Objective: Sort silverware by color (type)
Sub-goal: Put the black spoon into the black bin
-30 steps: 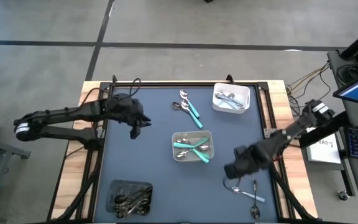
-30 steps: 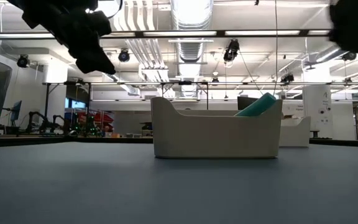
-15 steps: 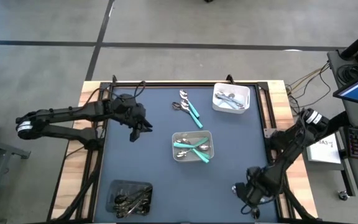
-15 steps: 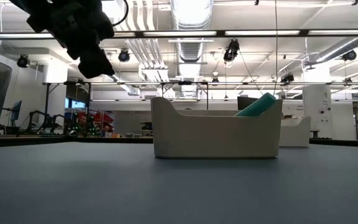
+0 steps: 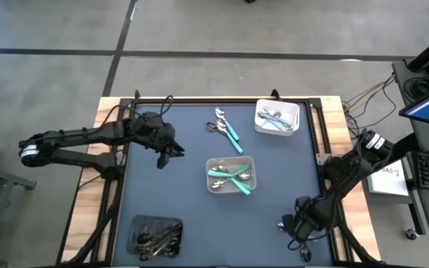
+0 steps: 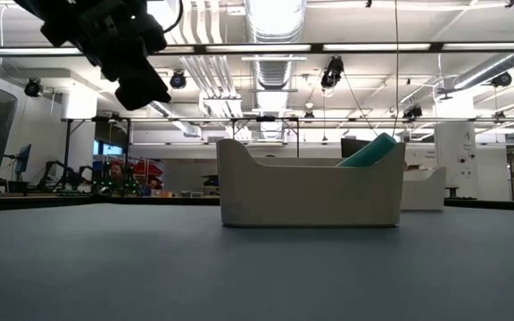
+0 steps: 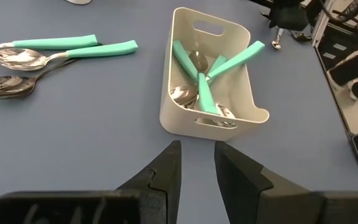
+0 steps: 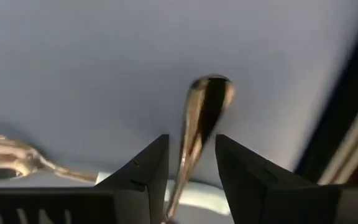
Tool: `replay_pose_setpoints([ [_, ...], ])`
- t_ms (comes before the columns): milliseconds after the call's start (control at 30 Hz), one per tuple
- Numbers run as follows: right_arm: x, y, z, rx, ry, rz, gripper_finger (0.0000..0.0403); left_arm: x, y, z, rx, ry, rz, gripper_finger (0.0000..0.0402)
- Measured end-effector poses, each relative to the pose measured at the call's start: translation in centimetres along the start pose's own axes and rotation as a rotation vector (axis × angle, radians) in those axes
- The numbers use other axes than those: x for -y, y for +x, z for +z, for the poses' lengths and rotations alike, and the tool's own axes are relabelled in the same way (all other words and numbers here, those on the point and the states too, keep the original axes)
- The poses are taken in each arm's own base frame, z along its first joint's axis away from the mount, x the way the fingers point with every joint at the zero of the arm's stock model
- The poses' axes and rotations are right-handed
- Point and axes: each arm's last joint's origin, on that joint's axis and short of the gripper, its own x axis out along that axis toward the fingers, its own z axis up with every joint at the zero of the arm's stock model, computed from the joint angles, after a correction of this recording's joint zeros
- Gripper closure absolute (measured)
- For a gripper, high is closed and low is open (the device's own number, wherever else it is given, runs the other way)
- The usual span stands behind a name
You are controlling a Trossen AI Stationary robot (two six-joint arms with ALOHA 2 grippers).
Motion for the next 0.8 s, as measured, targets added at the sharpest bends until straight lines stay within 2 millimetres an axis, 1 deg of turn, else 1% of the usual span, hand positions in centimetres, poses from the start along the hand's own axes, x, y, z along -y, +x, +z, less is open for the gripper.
replay_pose_setpoints([
  [133,0.1,1.0,0.6,-0.026,-0.012,0.019,0.0284,0.2,0.0,-0.1,-0.009,0.001,-0.007,0.0322],
  [267,0.2,0.9,0.7,-0.033,-0.016,0.026,0.0287,0.2,0.0,-0.1,-0.008,-0.005,-0.008,0.0322],
  [333,0.2,0.6,0.6,-0.040,-0.022,0.036,0.0294,0.2,0.0,-0.1,-0.008,-0.005,-0.007,0.0322],
  [400,0.3,0.4,0.5,-0.046,-0.032,0.048,0.0311,0.2,0.0,-0.1,-0.007,-0.005,0.001,0.0322],
  [533,0.3,0.2,0.4,-0.066,-0.063,0.071,0.0369,0.2,0.0,-0.1,-0.006,-0.014,0.001,0.0322],
  [567,0.3,0.1,0.4,-0.071,-0.068,0.075,0.0378,0.2,0.0,-0.1,-0.006,-0.020,0.001,0.0322],
  [700,0.4,-0.5,0.2,-0.094,-0.092,0.096,0.0379,0.2,0.0,-0.1,-0.007,-0.051,-0.003,0.0322],
  [800,0.7,-1.9,-0.1,-0.129,-0.134,0.139,0.0379,0.3,-0.1,-0.1,-0.004,-0.064,-0.013,0.0322],
])
